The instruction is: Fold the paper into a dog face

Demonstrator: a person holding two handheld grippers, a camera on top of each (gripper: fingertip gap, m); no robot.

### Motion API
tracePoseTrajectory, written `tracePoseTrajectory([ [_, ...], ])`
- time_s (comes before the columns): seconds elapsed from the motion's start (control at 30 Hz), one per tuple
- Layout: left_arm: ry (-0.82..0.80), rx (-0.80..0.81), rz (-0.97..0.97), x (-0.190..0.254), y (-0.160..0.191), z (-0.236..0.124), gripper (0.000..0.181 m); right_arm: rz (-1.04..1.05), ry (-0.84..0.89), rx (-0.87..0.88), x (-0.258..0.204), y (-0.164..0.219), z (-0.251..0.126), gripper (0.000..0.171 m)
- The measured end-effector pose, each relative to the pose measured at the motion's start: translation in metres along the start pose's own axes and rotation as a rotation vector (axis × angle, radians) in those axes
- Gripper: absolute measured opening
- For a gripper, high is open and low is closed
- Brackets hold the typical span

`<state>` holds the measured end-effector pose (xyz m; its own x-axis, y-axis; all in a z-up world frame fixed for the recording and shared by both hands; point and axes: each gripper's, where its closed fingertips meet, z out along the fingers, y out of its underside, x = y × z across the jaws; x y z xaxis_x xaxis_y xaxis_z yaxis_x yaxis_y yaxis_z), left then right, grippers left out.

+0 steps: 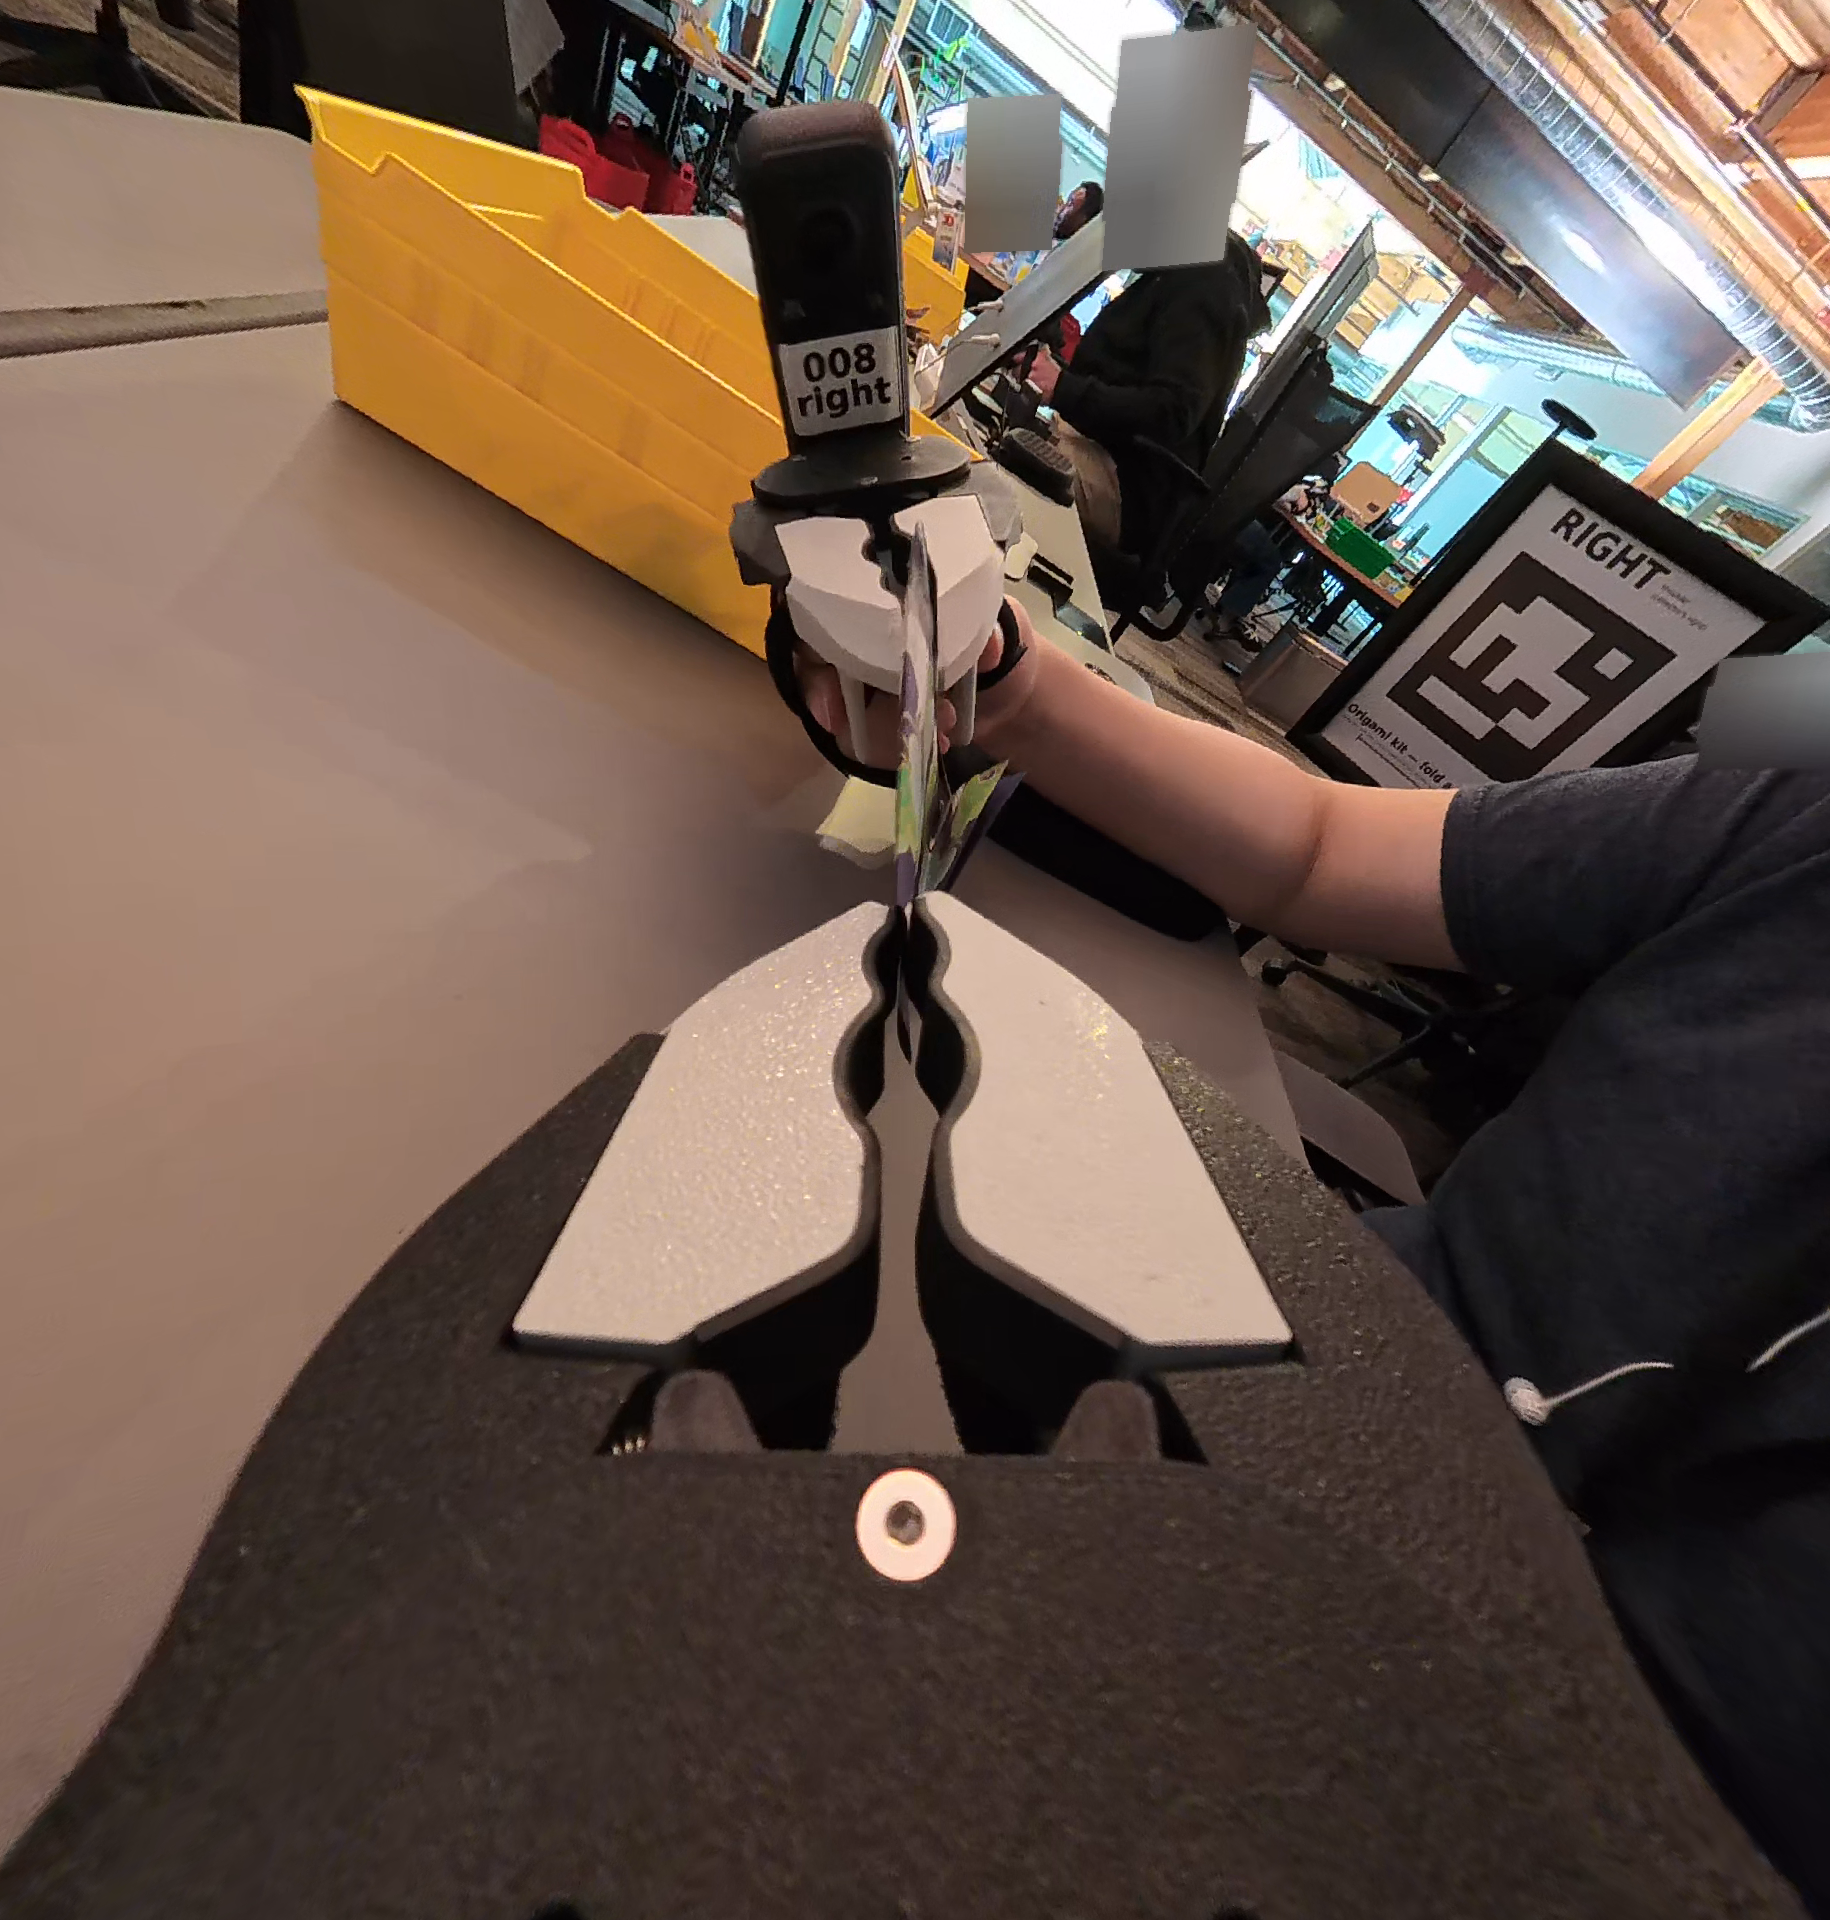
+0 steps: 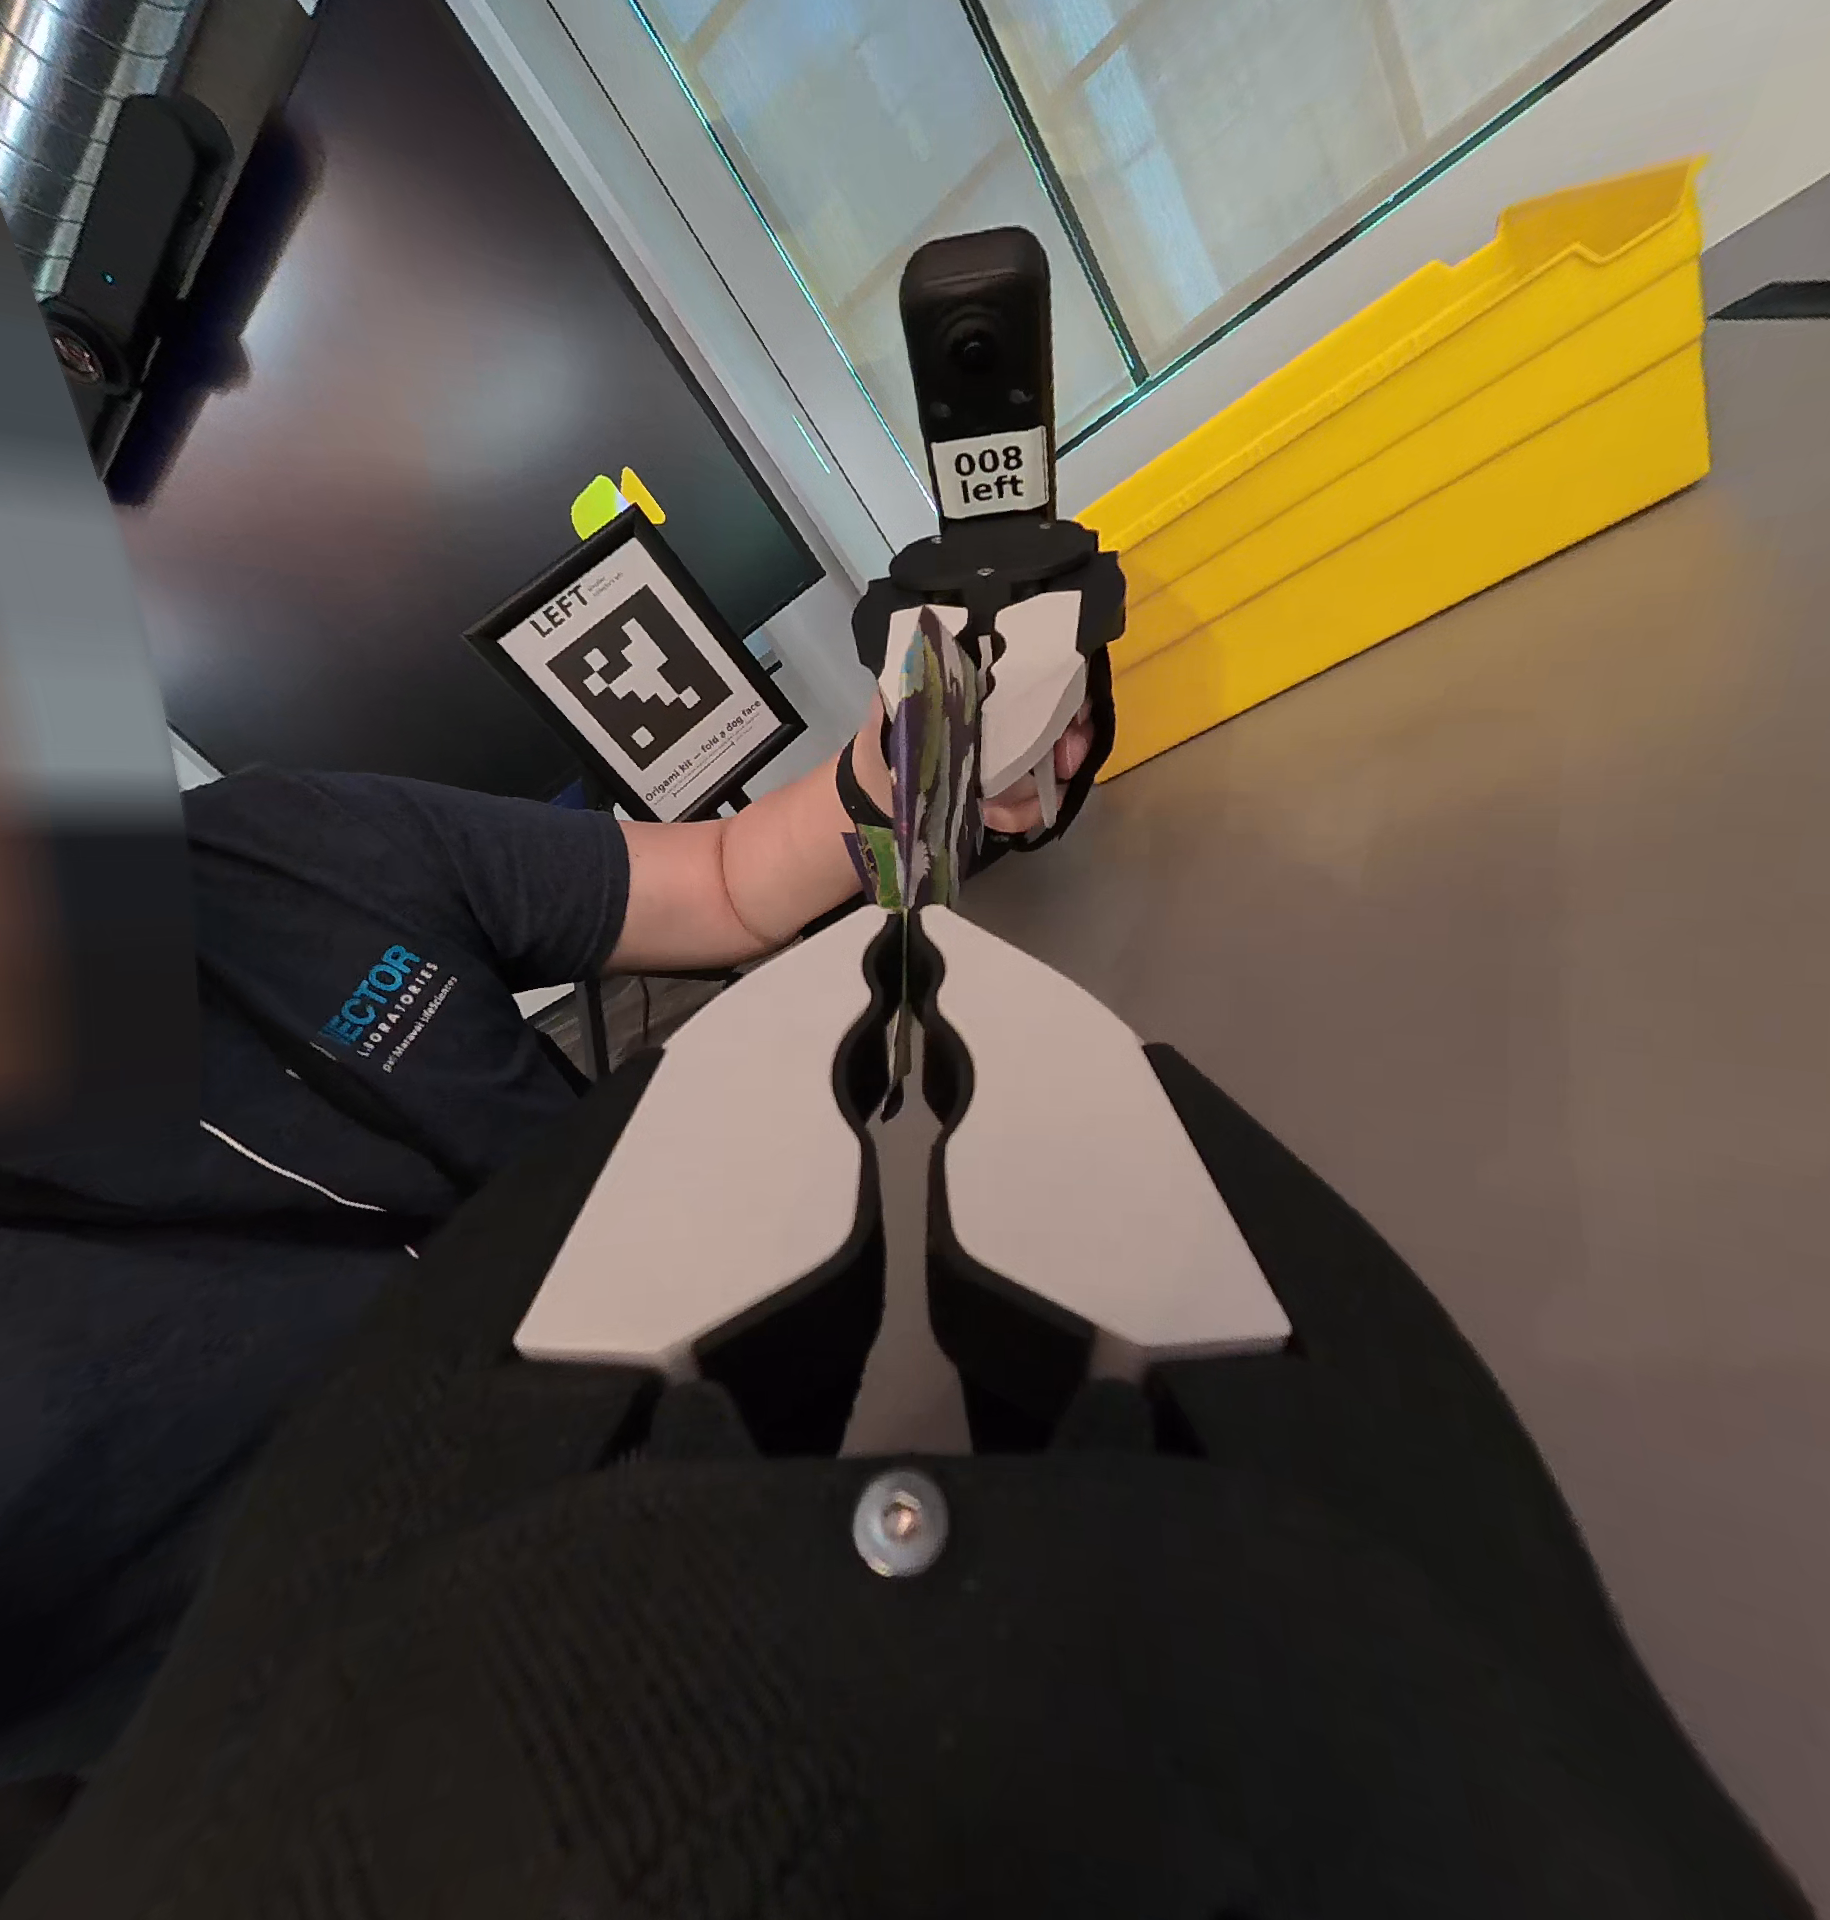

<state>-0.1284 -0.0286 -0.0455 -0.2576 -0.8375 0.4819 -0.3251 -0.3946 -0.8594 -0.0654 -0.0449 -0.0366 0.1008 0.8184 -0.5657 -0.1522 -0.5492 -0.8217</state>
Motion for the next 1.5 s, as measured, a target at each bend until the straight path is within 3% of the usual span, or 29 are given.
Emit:
tracePoseTrajectory([
  [0.53, -0.085, -0.022, 0.258, 0.016, -0.002, 0.009, 0.000, -0.267, -0.004, 0.026, -0.010, -0.001, -0.008, 0.001],
  [0.87, 0.015, 0.041, -0.045, 0.003, -0.004, 0.005, 0.000, 0.047, -0.002, 0.055, 0.006, -0.002, -0.007, 0.001],
  [1.0, 0.029, 0.051, -0.135, -0.003, -0.003, 0.002, 0.000, 0.023, 0.021, 0.038, 0.009, 0.001, -0.006, 0.002],
  [1.13, 0.090, 0.129, -0.232, -0.004, -0.013, -0.006, 0.000, 0.016, 0.038, 0.070, 0.012, -0.005, -0.011, 0.017],
  [1.5, 0.139, 0.102, -0.310, -0.009, -0.005, -0.004, 0.000, 0.035, 0.023, 0.042, 0.010, 0.000, 0.000, 0.019],
])
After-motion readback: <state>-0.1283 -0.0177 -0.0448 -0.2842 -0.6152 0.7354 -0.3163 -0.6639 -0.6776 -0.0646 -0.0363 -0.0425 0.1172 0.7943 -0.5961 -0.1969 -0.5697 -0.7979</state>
